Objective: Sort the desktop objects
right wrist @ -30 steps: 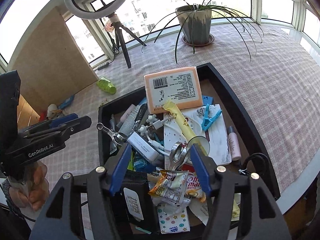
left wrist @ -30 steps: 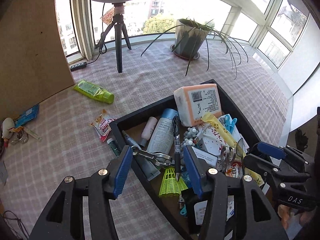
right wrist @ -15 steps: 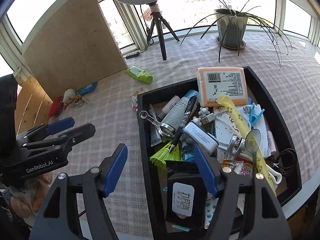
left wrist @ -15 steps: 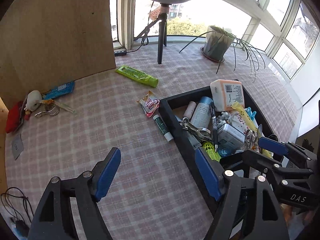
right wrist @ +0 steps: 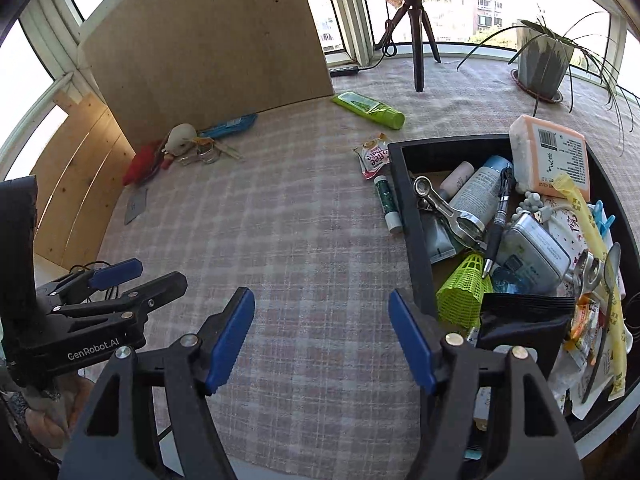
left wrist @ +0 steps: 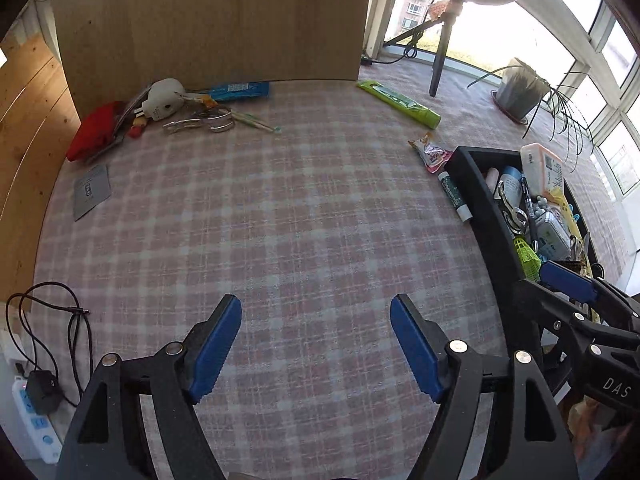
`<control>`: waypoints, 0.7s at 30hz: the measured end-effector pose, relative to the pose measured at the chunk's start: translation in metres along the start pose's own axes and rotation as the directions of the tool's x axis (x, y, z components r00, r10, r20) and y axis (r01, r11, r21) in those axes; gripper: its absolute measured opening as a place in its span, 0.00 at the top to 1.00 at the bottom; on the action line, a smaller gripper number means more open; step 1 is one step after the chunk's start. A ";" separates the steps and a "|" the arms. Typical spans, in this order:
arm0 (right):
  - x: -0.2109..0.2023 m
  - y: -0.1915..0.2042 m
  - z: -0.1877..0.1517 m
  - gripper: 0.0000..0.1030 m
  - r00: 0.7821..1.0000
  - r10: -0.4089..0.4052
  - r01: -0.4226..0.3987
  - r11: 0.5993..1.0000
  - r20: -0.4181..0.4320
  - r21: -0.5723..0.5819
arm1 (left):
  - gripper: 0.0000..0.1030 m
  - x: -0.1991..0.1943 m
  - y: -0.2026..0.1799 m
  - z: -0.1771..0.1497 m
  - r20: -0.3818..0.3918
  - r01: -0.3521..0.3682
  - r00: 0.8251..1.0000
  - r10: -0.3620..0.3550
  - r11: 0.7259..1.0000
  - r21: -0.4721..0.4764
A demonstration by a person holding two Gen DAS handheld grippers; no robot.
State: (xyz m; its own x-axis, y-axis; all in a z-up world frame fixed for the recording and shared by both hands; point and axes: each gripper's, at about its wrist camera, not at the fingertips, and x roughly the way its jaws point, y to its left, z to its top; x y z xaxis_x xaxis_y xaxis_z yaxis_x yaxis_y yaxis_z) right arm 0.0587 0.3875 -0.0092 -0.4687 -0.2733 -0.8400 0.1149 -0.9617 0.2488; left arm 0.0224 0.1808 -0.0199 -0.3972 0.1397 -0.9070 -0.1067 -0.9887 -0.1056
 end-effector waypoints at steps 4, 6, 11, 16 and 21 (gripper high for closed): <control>0.013 0.023 -0.006 0.33 1.000 0.018 -0.019 0.999 -0.012 -0.031 | 0.26 0.000 0.021 -0.009 -0.001 -0.015 1.000 0.015 0.999 -0.041; 0.018 0.032 -0.008 0.33 0.999 0.030 -0.031 0.999 -0.025 -0.041 | 0.26 -0.001 0.028 -0.013 -0.003 -0.020 1.000 0.020 0.998 -0.052; 0.029 0.048 -0.008 0.33 0.998 0.041 -0.044 0.997 -0.040 -0.058 | 0.26 -0.001 0.043 -0.016 -0.004 -0.034 0.999 0.034 0.997 -0.072; 0.034 0.061 -0.007 0.33 0.998 0.043 -0.046 0.996 -0.041 -0.078 | 0.26 0.003 0.051 -0.018 -0.013 -0.039 0.999 0.038 0.996 -0.085; 0.039 0.066 -0.006 0.33 0.998 0.042 -0.046 0.995 -0.048 -0.086 | 0.25 0.005 0.051 -0.018 -0.009 -0.041 0.999 0.040 0.995 -0.087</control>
State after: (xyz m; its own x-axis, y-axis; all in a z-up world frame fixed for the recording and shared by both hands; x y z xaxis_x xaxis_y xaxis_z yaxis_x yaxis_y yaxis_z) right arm 0.0536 0.3133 -0.0289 -0.4207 -0.3142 -0.8511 0.2116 -0.9462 0.2447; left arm 0.0317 0.1297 -0.0372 -0.3926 0.0991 -0.9143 -0.0105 -0.9946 -0.1033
